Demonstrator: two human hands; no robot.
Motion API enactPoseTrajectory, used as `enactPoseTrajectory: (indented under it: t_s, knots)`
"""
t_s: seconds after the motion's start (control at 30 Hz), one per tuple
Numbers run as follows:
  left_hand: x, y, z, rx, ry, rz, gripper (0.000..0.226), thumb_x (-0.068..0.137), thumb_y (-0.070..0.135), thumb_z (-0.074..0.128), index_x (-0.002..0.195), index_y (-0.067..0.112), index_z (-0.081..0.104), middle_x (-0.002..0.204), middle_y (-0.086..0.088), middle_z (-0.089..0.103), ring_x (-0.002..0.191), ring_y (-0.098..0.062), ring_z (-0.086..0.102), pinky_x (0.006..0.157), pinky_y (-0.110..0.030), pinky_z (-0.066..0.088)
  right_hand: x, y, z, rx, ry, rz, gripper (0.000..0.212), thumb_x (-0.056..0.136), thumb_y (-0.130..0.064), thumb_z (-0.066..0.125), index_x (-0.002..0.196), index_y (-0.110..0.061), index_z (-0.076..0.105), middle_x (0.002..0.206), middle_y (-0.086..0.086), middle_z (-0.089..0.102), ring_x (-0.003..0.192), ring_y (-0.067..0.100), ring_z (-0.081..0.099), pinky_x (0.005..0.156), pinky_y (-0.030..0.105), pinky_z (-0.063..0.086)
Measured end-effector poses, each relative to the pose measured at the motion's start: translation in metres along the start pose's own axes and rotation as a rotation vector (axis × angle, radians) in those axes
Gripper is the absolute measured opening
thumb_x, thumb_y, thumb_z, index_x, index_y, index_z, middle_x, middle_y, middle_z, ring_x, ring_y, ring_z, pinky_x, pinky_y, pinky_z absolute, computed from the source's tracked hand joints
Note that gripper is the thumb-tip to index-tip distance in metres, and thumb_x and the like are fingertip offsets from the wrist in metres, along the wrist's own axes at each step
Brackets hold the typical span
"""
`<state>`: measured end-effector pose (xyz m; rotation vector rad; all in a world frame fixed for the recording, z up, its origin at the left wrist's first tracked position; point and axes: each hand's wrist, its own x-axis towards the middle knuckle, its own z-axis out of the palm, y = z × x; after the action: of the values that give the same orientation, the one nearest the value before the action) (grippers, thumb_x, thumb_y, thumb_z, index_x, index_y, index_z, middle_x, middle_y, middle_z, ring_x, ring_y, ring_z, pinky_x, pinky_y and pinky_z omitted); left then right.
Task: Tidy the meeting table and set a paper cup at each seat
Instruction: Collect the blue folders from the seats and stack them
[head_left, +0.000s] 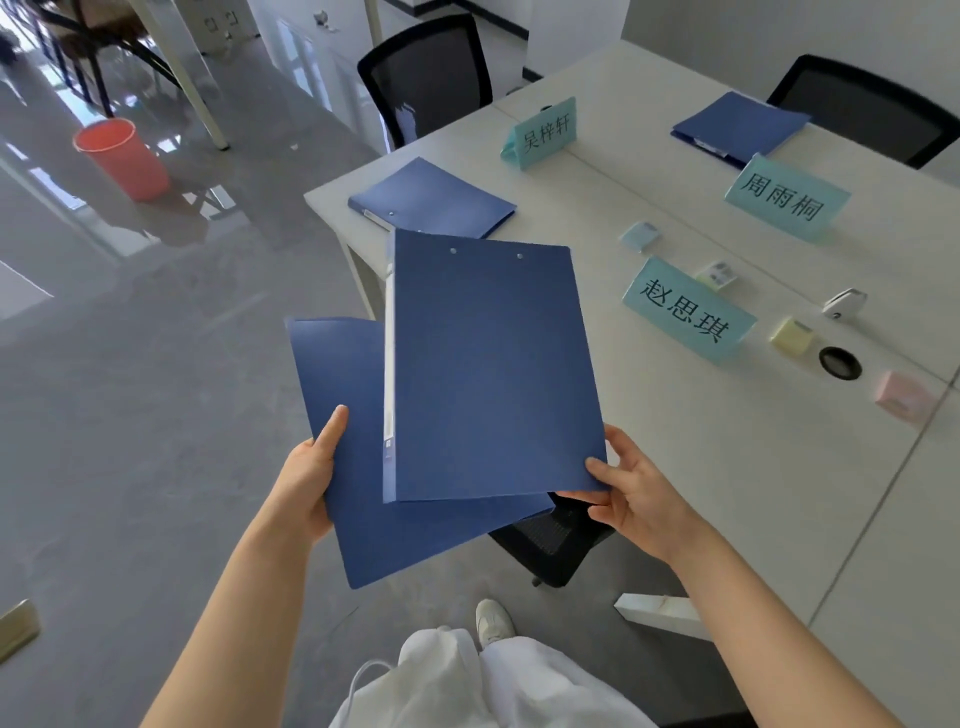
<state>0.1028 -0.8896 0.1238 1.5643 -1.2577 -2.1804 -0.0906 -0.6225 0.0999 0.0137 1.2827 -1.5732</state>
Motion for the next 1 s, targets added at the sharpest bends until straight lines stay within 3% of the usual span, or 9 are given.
enactPoseTrajectory:
  t_s: [0.13, 0.2, 0.37, 0.47, 0.53, 0.63, 0.8, 0.9, 1.0]
  knots:
    - [-0.001, 0.002, -0.001, -0.033, 0.035, 0.023, 0.066, 0.075, 0.070, 0.056, 0.112, 0.016, 0.068, 0.104, -0.005, 0.076, 0.090, -0.026, 0.073, 0.078, -0.041, 0.056, 0.015, -0.009, 0.011, -0.135, -0.139, 0.028, 0.040, 0.101, -0.008, 0.045, 0.133, -0.032, 0.045, 0.128, 0.004, 0.064, 0.096, 0.039, 0.070, 0.046, 0.021, 0.053]
    - [-0.003, 0.004, -0.002, -0.057, 0.047, 0.041, 0.073, 0.066, 0.070, 0.059, 0.113, 0.015, 0.067, 0.105, -0.007, 0.076, 0.090, -0.028, 0.073, 0.075, -0.040, 0.057, 0.022, -0.012, 0.017, -0.206, -0.197, 0.033, 0.039, 0.101, -0.008, 0.045, 0.132, -0.032, 0.045, 0.127, 0.003, 0.065, 0.095, 0.038, 0.070, 0.047, 0.022, 0.055]
    - [-0.005, 0.005, -0.017, -0.126, 0.103, 0.052, 0.058, 0.074, 0.048, 0.075, 0.117, 0.010, 0.064, 0.104, -0.008, 0.075, 0.084, -0.028, 0.075, 0.063, -0.037, 0.061, 0.042, -0.020, 0.042, -0.379, -0.288, 0.035, 0.037, 0.101, -0.010, 0.046, 0.131, -0.031, 0.044, 0.126, 0.003, 0.065, 0.097, 0.038, 0.070, 0.052, 0.027, 0.058]
    - [-0.004, 0.003, -0.039, -0.181, 0.108, 0.058, 0.047, 0.079, 0.036, 0.072, 0.120, 0.014, 0.065, 0.112, -0.008, 0.074, 0.093, -0.029, 0.073, 0.073, -0.039, 0.059, 0.057, -0.026, 0.063, -0.450, -0.334, 0.046, 0.038, 0.100, -0.011, 0.049, 0.132, -0.031, 0.044, 0.121, 0.003, 0.068, 0.097, 0.036, 0.070, 0.057, 0.031, 0.060]
    - [-0.003, 0.006, -0.051, -0.218, 0.116, 0.066, 0.034, 0.086, 0.032, 0.063, 0.117, 0.017, 0.066, 0.109, -0.005, 0.074, 0.090, -0.027, 0.072, 0.079, -0.040, 0.056, 0.068, -0.029, 0.080, -0.496, -0.331, 0.052, 0.038, 0.098, -0.010, 0.052, 0.129, -0.031, 0.047, 0.114, 0.004, 0.070, 0.094, 0.034, 0.071, 0.063, 0.035, 0.061]
    - [0.003, 0.010, -0.070, -0.260, 0.163, 0.070, 0.024, 0.090, 0.032, 0.056, 0.108, 0.019, 0.067, 0.098, -0.003, 0.075, 0.076, -0.022, 0.072, 0.074, -0.039, 0.055, 0.088, -0.032, 0.109, -0.606, -0.328, 0.041, 0.035, 0.096, -0.010, 0.056, 0.125, -0.029, 0.051, 0.110, 0.008, 0.071, 0.090, 0.029, 0.072, 0.069, 0.039, 0.061]
    - [0.019, 0.027, -0.112, -0.302, 0.207, 0.094, 0.021, 0.092, 0.032, 0.054, 0.104, 0.020, 0.066, 0.094, -0.002, 0.076, 0.074, -0.022, 0.073, 0.070, -0.038, 0.055, 0.127, -0.034, 0.163, -0.989, -0.257, -0.034, 0.021, 0.093, -0.020, 0.059, 0.114, -0.019, 0.057, 0.099, 0.004, 0.070, 0.070, 0.020, 0.072, 0.056, 0.024, 0.054]
    - [0.035, 0.048, -0.144, -0.314, 0.195, 0.106, 0.021, 0.093, 0.031, 0.053, 0.103, 0.019, 0.066, 0.094, -0.003, 0.076, 0.072, -0.022, 0.074, 0.068, -0.038, 0.054, 0.163, -0.029, 0.201, -1.201, -0.170, -0.149, 0.016, 0.093, -0.026, 0.059, 0.104, -0.017, 0.064, 0.092, -0.002, 0.066, 0.080, 0.015, 0.064, 0.054, 0.023, 0.052]
    - [0.055, 0.070, -0.175, -0.322, 0.179, 0.106, 0.023, 0.093, 0.031, 0.053, 0.106, 0.018, 0.066, 0.097, -0.005, 0.076, 0.075, -0.023, 0.073, 0.073, -0.041, 0.055, 0.195, -0.026, 0.239, -1.275, -0.110, -0.206, 0.017, 0.092, -0.029, 0.061, 0.104, -0.017, 0.065, 0.090, -0.005, 0.064, 0.087, 0.014, 0.061, 0.066, 0.027, 0.053]
